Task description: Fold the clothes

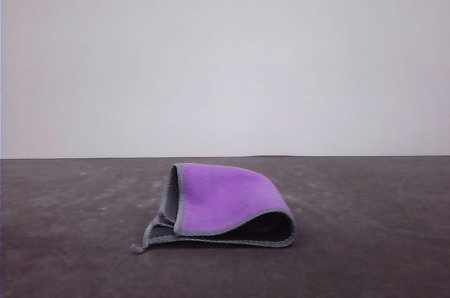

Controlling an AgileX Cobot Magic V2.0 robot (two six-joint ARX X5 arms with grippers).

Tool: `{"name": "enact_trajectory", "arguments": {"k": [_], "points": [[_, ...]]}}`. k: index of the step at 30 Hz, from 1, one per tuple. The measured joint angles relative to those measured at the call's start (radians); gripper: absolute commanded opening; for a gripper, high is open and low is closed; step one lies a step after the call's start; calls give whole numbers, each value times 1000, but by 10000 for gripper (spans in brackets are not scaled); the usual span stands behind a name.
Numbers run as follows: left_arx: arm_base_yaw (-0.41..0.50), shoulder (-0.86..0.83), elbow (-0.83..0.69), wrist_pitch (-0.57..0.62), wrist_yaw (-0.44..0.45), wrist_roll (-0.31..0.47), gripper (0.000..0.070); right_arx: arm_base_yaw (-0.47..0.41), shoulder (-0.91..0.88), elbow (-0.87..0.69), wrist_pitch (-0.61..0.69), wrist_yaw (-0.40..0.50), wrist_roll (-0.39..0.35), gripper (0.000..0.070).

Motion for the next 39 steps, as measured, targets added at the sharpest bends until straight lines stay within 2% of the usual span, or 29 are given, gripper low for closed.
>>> {"name": "enact_trajectory", "arguments": {"k": [39], "points": [[0,0,0,0,0,0,17,0,0,0,0,0,0,12]]}}
